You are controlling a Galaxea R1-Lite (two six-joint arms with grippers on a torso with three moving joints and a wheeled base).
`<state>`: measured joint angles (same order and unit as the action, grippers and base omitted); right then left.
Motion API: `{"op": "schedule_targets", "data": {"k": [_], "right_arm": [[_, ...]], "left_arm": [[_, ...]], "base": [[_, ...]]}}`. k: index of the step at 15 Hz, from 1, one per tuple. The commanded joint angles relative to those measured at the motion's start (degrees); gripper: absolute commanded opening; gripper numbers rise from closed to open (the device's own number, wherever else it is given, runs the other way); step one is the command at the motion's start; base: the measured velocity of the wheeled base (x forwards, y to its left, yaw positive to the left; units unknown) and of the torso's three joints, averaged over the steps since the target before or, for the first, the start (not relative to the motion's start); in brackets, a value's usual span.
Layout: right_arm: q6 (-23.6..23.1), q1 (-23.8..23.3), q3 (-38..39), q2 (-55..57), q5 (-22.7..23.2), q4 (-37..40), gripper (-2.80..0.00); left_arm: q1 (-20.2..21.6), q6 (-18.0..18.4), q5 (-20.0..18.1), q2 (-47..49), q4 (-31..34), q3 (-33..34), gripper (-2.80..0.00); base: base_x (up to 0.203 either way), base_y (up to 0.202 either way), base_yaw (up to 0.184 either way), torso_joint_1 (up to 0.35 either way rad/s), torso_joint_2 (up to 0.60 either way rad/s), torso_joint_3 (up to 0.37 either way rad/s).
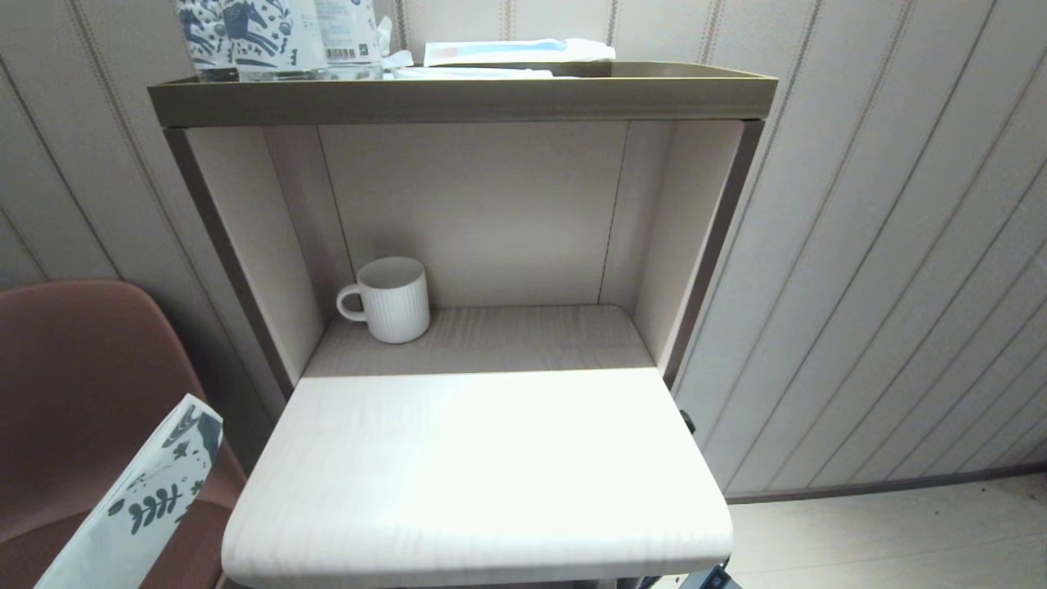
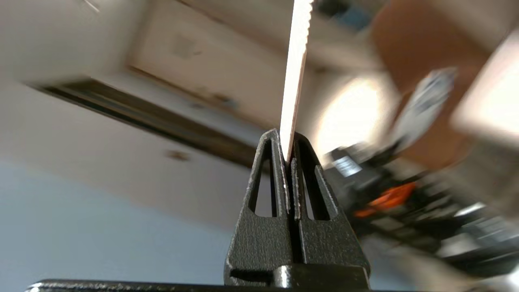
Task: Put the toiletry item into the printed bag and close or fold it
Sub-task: Place the comb into the storage bag
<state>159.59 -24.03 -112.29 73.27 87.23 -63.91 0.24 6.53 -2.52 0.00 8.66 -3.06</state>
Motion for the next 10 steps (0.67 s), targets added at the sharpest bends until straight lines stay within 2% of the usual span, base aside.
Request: {"op": "schedule_targets", "data": {"k": [1, 2, 7, 8, 10], "right_arm": [[0.8, -4.1, -0.3, -0.4, 2.7, -21.9, -2.80], [0.8, -5.2, -1.0, -1.1, 2.7, -25.8, -2.80], [0.8, -8.9, 1.3, -1.0, 2.7, -24.5, -2.80], [0.8, -9.0, 2.7, -1.7, 2.7, -19.7, -2.80], [0.8, -8.7, 3.3, -2.5, 2.7, -3.7, -2.80]], "left_arm": [[0.0, 0.1, 0.0, 0.0, 0.0, 0.0, -2.80], [0.0, 0.1, 0.0, 0.0, 0.0, 0.0, -2.80], [0.0, 0.1, 0.0, 0.0, 0.1, 0.0, -2.80], [0.0, 0.1, 0.0, 0.0, 0.0, 0.0, -2.80], [0.0, 0.1, 0.0, 0.0, 0.0, 0.0, -2.80]], "base": [[0.000, 0.000, 0.000, 0.000, 0.00, 0.000], [0.000, 0.000, 0.000, 0.000, 0.00, 0.000], [0.000, 0.000, 0.000, 0.000, 0.00, 0.000], [0.000, 0.000, 0.000, 0.000, 0.00, 0.000], [0.000, 0.000, 0.000, 0.000, 0.00, 0.000]]}}
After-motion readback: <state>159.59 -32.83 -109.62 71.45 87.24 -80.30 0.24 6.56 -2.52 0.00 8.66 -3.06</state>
